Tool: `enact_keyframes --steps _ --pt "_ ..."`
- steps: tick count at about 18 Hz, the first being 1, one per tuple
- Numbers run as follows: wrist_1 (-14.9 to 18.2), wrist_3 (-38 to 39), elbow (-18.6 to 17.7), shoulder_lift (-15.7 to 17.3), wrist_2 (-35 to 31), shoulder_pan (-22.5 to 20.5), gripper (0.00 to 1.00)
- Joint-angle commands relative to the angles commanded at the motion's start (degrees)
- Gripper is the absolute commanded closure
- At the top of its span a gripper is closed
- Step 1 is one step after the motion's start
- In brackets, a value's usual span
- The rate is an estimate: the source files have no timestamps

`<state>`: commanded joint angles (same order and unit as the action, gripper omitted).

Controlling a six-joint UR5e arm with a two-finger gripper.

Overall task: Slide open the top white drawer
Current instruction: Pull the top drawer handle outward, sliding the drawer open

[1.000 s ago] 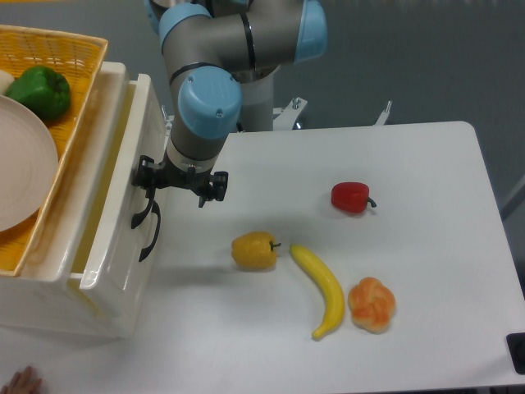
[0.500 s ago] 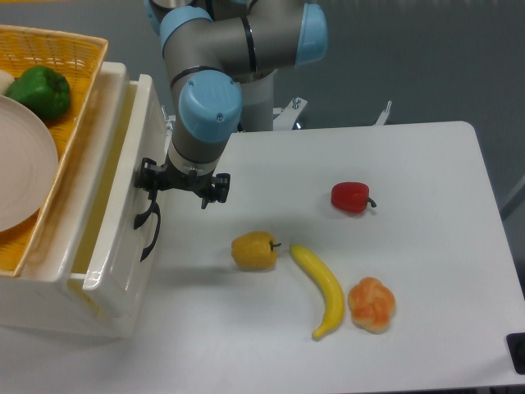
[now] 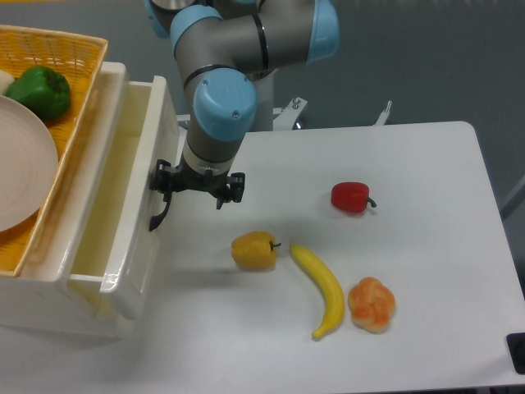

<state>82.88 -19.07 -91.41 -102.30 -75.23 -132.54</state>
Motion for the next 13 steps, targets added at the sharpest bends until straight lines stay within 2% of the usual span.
enact_keyframes --steps 13 --pt "0.1 -1.4 0.7 -0.1 -0.1 -3.0 0.0"
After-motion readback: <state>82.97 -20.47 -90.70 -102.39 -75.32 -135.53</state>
